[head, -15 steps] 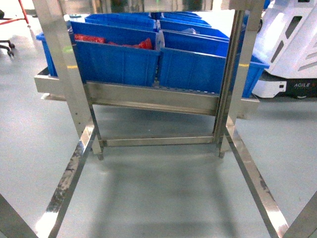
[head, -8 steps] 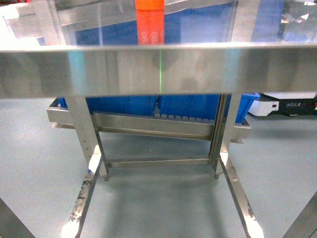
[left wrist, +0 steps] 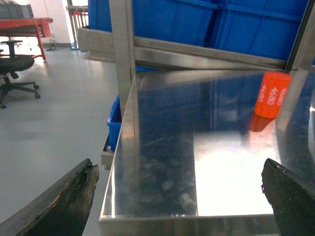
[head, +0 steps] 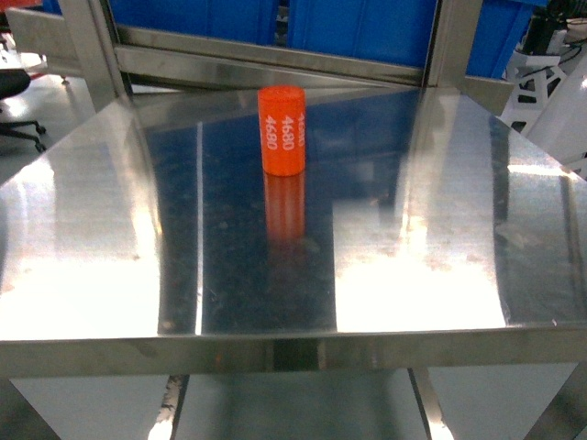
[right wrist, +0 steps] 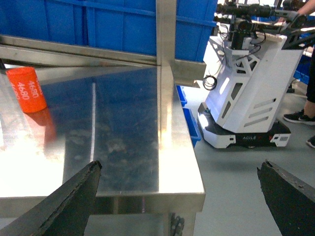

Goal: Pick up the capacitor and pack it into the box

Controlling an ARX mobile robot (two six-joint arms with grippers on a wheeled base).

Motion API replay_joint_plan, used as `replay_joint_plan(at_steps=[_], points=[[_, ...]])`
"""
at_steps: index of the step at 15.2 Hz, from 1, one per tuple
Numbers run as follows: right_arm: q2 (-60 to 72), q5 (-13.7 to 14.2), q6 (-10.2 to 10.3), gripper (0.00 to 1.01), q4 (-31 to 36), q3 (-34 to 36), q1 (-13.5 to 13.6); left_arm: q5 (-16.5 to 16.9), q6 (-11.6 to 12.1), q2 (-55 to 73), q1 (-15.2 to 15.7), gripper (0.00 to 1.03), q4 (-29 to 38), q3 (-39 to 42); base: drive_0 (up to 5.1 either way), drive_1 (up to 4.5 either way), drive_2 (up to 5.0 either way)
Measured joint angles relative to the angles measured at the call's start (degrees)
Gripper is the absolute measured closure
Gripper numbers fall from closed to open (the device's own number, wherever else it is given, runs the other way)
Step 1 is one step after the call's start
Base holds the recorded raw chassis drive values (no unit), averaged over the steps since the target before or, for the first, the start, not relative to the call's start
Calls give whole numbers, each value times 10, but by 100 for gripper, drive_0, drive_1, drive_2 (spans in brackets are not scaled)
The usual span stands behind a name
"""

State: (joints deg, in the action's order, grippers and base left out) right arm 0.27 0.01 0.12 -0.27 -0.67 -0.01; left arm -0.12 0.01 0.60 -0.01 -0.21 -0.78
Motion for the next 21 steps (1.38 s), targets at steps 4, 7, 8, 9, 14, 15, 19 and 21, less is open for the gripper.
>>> replay_joint_plan(at_steps=[4,7,8,9,14,15,19,21], points=[[0,0,0,3,3,0,0,1,0,0,0,5,2,0,0,0,0],[0,0,0,3,-1,0,0,2,0,0,0,5,-2,0,0,0,0],[0,0,0,3,0,0,0,1,0,0,0,5,1,0,0,0,0],[0,0,0,3,0,0,0,1,0,0,0,5,0,0,0,0,0],[0,0,0,3,0,0,0,1,0,0,0,5,0,0,0,0,0],[0,0,0,3,0,0,0,1,0,0,0,5,0,0,0,0,0],[0,0,0,3,0,0,0,1,0,0,0,5,0,0,0,0,0],[0,0,0,3,0,0,0,1,0,0,0,5,0,0,0,0,0]])
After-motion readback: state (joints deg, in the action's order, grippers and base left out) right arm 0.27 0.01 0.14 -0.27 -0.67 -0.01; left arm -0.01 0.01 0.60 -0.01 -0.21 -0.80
